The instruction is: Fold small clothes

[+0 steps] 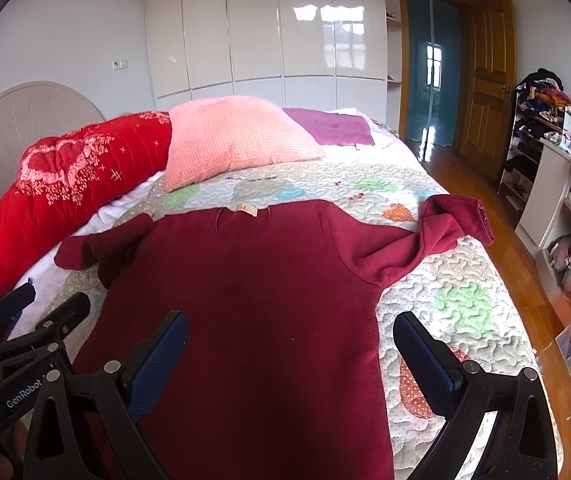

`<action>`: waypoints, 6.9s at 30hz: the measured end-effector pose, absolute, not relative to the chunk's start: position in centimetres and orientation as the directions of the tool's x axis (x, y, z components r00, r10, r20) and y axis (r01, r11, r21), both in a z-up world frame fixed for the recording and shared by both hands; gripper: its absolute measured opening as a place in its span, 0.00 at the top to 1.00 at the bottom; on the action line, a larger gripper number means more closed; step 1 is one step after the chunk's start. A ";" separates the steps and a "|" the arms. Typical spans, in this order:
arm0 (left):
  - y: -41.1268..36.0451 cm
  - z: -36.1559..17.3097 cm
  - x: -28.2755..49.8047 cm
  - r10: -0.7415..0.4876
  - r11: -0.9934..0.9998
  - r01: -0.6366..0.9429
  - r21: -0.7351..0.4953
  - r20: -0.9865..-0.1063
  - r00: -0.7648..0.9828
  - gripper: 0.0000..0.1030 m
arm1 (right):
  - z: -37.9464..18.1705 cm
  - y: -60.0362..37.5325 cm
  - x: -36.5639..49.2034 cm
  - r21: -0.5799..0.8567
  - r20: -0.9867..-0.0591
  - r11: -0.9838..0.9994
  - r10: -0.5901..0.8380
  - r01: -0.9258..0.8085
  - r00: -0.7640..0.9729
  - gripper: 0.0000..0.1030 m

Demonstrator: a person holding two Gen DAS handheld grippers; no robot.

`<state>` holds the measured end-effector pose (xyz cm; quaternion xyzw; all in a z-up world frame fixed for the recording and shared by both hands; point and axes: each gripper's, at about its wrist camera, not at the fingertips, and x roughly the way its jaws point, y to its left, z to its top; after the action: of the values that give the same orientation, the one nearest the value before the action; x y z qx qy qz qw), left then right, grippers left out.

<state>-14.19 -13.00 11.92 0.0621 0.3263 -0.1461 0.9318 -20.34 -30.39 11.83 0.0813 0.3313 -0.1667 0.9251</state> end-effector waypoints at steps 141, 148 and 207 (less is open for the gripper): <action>-15.6 11.3 -0.6 -0.517 0.846 0.447 -0.291 -0.655 0.551 0.37 | 5.7 -40.0 -7.7 0.232 -0.718 0.924 -0.048 0.304 0.695 0.01; -6.4 10.1 2.2 -0.269 0.962 0.215 -0.167 -0.694 0.668 0.37 | 2.9 -38.2 -1.8 0.148 -0.760 0.956 -0.053 0.252 0.648 0.15; -13.4 7.0 0.0 -0.167 0.971 0.239 -0.004 -0.726 0.667 0.35 | 2.5 -41.3 -5.5 0.025 -0.806 0.936 -0.188 0.351 0.561 0.65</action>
<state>0.00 -13.44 6.99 0.0455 0.3923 -0.1113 0.9120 -5.51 -41.30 2.55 0.0917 0.4429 -0.1532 0.8786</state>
